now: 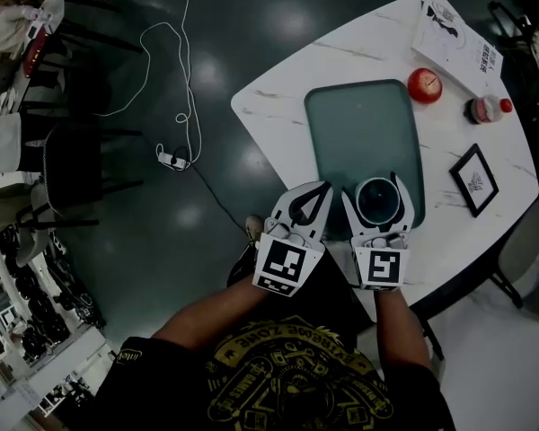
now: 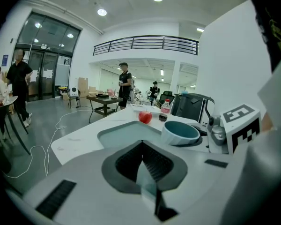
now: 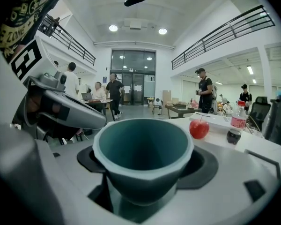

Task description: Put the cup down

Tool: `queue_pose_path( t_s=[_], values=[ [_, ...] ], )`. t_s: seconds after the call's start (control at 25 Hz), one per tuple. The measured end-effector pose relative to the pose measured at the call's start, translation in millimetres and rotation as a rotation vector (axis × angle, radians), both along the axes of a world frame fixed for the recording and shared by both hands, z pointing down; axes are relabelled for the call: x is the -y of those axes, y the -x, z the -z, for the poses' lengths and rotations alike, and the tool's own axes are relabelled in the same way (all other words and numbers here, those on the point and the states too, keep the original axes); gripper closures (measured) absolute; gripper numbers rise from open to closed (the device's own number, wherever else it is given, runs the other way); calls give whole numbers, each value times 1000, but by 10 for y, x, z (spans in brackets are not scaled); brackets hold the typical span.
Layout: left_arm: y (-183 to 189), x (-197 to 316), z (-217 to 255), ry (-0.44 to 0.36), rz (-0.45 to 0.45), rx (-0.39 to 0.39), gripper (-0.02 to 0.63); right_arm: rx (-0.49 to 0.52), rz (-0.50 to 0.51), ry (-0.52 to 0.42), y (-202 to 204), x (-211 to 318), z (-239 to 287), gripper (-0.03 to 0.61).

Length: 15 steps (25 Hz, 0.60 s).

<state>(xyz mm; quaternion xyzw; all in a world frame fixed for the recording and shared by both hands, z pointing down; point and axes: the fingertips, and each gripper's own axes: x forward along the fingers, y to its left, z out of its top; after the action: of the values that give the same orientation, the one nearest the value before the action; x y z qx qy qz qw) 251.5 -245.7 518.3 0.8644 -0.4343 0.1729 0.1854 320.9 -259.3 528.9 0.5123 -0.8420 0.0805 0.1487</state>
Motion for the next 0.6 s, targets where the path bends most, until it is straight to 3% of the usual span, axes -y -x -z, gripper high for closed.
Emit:
queue_pose_path(
  t_s=[0.6],
  values=[
    [17, -13, 102, -18, -15, -6, 603, 5, -4, 10, -26, -54, -51, 153]
  ],
)
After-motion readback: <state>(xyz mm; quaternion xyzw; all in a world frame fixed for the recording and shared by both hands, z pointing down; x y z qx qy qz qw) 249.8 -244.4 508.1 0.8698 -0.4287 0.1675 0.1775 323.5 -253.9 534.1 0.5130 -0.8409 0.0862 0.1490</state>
